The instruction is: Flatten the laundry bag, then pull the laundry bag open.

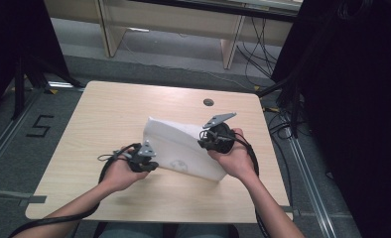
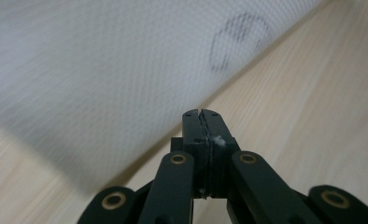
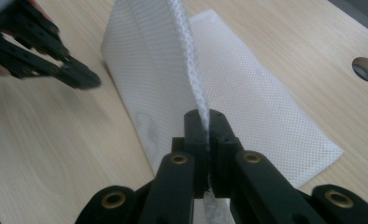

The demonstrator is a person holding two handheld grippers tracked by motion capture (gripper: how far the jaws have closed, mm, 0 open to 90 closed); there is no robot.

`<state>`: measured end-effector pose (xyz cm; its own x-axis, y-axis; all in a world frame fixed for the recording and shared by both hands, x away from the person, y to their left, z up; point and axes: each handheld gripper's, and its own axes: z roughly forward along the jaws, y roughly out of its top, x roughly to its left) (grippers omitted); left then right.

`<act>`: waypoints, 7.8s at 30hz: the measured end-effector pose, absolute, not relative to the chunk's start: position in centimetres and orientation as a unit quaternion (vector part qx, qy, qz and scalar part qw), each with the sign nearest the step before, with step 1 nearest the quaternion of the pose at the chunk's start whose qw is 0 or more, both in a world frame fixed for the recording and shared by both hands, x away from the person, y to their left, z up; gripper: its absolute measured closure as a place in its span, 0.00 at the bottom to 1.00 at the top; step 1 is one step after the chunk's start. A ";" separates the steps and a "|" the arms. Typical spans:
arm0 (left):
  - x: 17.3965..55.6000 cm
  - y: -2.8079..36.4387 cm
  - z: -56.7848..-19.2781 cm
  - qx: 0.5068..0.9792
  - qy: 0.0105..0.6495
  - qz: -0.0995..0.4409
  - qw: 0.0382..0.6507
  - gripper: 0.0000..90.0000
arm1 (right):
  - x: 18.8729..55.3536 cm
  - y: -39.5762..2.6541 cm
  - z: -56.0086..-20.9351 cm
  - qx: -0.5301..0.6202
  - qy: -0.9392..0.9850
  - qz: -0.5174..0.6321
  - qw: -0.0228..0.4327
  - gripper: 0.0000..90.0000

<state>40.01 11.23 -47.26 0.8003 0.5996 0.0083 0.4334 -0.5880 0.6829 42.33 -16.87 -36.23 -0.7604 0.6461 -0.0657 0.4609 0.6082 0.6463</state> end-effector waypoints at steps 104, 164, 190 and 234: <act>37.5 17.1 -47.1 0.828 0.353 0.139 0.413 0.84 | 36.9 -15.3 -46.0 0.276 0.934 0.225 0.020 0.96; 39.7 13.2 -49.9 0.897 0.315 0.090 0.295 0.99 | 40.6 -20.3 -47.9 0.388 0.905 0.175 0.023 1.00; 39.0 14.8 -48.6 0.860 0.346 0.106 0.360 0.89 | 39.0 -23.8 -45.1 0.444 0.857 0.255 0.062 0.93; 38.2 11.2 -47.4 0.864 0.285 0.113 0.400 0.84 | 38.8 -22.5 -47.3 0.439 0.875 0.202 0.002 1.00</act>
